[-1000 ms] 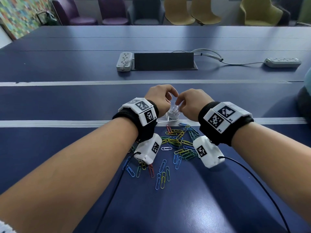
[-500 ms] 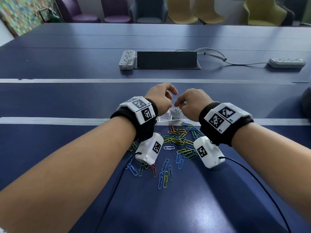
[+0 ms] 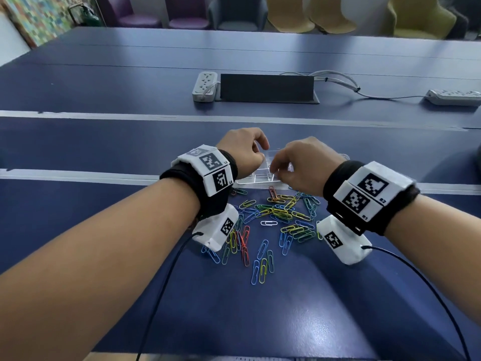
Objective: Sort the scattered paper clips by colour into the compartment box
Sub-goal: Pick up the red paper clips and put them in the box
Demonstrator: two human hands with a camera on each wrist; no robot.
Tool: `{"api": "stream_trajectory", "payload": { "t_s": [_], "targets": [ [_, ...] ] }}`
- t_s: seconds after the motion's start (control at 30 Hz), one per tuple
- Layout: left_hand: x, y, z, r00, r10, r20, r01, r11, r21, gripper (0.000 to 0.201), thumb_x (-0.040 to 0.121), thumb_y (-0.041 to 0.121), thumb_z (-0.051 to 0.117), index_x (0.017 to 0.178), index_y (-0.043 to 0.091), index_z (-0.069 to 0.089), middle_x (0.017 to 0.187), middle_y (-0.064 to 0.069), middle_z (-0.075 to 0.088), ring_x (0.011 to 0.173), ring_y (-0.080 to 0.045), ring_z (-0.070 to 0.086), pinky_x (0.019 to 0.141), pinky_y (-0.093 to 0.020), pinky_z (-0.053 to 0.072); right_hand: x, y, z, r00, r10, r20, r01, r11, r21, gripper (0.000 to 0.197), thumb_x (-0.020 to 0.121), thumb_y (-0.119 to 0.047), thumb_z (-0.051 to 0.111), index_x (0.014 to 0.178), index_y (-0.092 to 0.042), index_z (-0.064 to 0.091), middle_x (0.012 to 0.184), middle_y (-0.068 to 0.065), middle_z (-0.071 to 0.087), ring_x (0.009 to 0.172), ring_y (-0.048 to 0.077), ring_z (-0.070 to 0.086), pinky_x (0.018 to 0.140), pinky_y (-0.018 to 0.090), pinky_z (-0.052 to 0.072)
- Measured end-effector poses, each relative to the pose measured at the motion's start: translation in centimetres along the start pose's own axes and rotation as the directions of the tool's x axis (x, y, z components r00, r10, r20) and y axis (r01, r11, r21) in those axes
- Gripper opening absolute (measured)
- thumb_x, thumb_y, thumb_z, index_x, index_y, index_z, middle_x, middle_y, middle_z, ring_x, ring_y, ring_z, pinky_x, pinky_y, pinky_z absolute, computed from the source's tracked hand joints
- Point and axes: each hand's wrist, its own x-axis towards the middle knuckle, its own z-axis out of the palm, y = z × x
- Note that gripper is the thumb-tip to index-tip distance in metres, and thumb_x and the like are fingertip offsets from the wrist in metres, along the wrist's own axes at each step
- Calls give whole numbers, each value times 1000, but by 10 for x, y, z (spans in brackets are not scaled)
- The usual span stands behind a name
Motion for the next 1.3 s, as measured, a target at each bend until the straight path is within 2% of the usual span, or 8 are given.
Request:
{"api": "stream_trajectory", "payload": {
  "t_s": [0.1,0.2,0.43,0.57,0.67,0.93,1.13,1.3],
  "targets": [
    [-4,-1,-5,999,-18,40,14,996,87,12,85,17,57,92,22,66,75,8,56,78,-12,54,73,-18,39,-16,-14,3,969,-112,220,131,989,-73,16,79,-29,64,92,-30,75,90,-7,73,89,15,65,68,13,48],
    [-9,-1,-10,996,-22,92,8,989,145,10,84,21,60,88,22,69,72,10,59,78,-10,56,74,-19,42,-23,-23,13,929,-140,341,196,971,-135,16,76,-37,67,90,-32,74,88,-4,72,87,19,64,69,27,51],
    [-25,-1,-14,975,-39,218,-20,964,264,15,84,29,64,91,18,71,79,5,62,79,-13,60,75,-22,47,-32,-35,18,951,-151,269,228,931,-285,20,76,-28,52,84,-25,69,84,3,65,79,31,62,57,27,38],
    [-31,-1,-18,974,-57,221,-5,963,270,14,84,30,65,89,18,71,79,3,65,77,-13,61,77,-24,49,-16,-30,6,996,-35,82,45,991,-127,22,78,-25,53,85,-20,73,81,5,71,77,28,64,70,30,53],
    [-35,-2,-20,966,-83,246,6,954,299,15,83,30,66,87,17,72,81,1,71,74,-11,60,77,-24,49,8,-13,-2,989,144,-43,-144,990,10,19,79,-21,59,85,-19,77,88,4,74,83,25,64,80,29,51],
    [-45,-9,-18,933,-134,334,2,930,367,22,82,38,66,92,18,71,85,2,68,78,-13,58,68,-22,43,37,-1,5,948,318,-5,-318,947,38,18,76,-16,64,88,-12,76,93,9,73,89,27,66,80,32,56],
    [-49,-19,-20,929,-156,336,3,910,415,18,81,36,68,86,19,71,68,8,58,72,-12,53,68,-22,40,31,-6,-2,958,282,-51,-279,958,66,18,81,-16,59,90,-19,75,97,7,71,95,27,63,78,25,46],
    [-50,-21,-20,932,-154,328,1,906,422,18,81,36,68,86,19,71,77,6,62,74,-11,54,68,-22,41,26,-10,3,981,196,3,-196,980,13,23,79,-15,55,83,-19,77,91,6,74,88,28,65,79,29,52]
  ]
}}
